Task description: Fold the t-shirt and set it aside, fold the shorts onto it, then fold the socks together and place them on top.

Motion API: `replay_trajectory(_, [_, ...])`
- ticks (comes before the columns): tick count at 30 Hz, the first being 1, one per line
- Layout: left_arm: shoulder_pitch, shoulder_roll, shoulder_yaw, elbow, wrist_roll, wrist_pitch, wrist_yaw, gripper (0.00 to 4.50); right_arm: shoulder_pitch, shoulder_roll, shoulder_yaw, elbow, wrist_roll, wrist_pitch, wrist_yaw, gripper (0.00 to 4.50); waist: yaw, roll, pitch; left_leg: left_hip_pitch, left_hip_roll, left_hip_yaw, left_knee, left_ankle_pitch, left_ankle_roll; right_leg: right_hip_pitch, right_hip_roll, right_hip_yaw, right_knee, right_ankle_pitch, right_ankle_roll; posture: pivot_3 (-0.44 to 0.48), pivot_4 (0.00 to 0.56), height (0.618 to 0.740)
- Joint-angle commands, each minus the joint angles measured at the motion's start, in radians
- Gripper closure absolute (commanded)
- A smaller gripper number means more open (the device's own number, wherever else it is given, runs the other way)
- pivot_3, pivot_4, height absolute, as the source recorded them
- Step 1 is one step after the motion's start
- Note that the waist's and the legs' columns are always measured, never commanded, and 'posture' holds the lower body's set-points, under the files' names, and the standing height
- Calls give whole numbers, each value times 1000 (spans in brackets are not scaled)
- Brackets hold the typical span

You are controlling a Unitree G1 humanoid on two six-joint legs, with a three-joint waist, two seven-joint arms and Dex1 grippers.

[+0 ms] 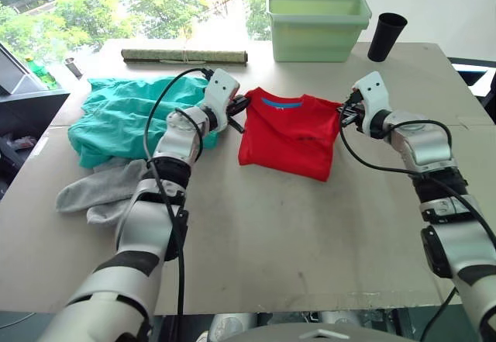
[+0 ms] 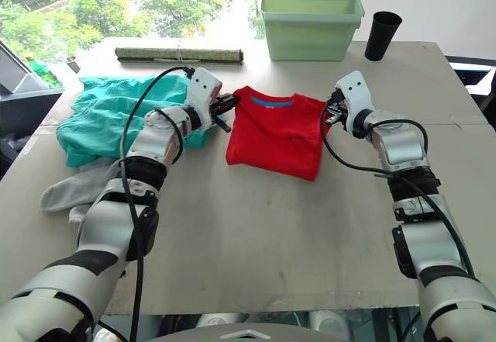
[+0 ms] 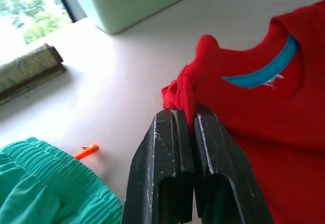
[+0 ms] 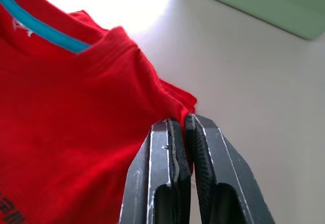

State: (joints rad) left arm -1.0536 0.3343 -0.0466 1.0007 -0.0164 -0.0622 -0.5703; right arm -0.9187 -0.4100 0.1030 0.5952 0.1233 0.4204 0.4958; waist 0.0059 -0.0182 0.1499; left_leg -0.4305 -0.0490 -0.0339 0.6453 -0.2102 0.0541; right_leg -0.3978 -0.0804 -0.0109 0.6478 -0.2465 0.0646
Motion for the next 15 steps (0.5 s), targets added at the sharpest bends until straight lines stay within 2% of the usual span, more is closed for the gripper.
replay_trajectory(1, [-55, -27, 21, 82, 24, -57, 105, 4104, -61, 9, -22, 116, -47, -79, -47, 4118, 0, 0, 0, 0, 0, 0, 0, 0, 0, 0, 0, 0, 0, 0, 0, 0, 150, 731])
replay_trajectory(2, [-60, -38, 43, 100, 4, -46, 114, 3683, -62, 12, -19, 142, -61, -95, -57, 3741, 0, 0, 0, 0, 0, 0, 0, 0, 0, 0, 0, 0, 0, 0, 0, 0, 150, 731])
replay_trajectory(3, [-51, -37, 58, 86, -14, -25, 99, 3469, -40, 6, -7, 109, -83, -91, -70, 3502, 0, 0, 0, 0, 0, 0, 0, 0, 0, 0, 0, 0, 0, 0, 0, 0, 150, 731])
replay_trajectory(4, [-44, -34, 68, 73, -26, -12, 83, 3034, -24, 2, 2, 80, -98, -87, -77, 3081, -2, 0, 0, 0, 0, 0, -1, 0, 0, 0, 0, 0, 0, 0, 0, 0, 150, 731])
replay_trajectory(6, [-8, -21, 89, -8, -75, 52, -16, 2247, 25, -20, 11, -42, -113, -48, -60, 2284, -10, 0, 0, -2, 0, 0, -1, 0, 0, -3, 0, 1, 1, 0, 0, 0, 150, 731])
replay_trajectory(7, [10, -16, 100, -51, -101, 89, -63, 1702, 47, -30, 12, -98, -114, -25, -43, 2252, -13, 0, 0, -2, 0, 1, -2, 0, 0, -4, 0, 2, 5, 0, 0, 0, 150, 731])
replay_trajectory(8, [70, 14, 90, -170, -134, 165, -151, 1459, 93, -48, 8, -225, -90, 24, 0, 2252, -18, 0, 0, -3, 0, 1, -2, 0, 0, -5, -1, 2, 7, 0, 0, 0, 150, 731])
replay_trajectory(12, [313, 161, 49, -633, -245, 382, -394, 1459, 243, -106, -12, -635, 31, 206, 131, 2252, -49, 1, 0, -2, 1, 3, -5, 0, 0, -7, 0, 6, 9, 0, 0, 0, 150, 731])
replay_trajectory(15, [445, 275, 23, -837, -294, 444, -534, 1459, 345, -163, 21, -847, 131, 287, 252, 2252, -47, 1, 0, -1, 4, 2, -7, 0, -1, -6, -1, 9, 7, 0, 0, 0, 150, 731])
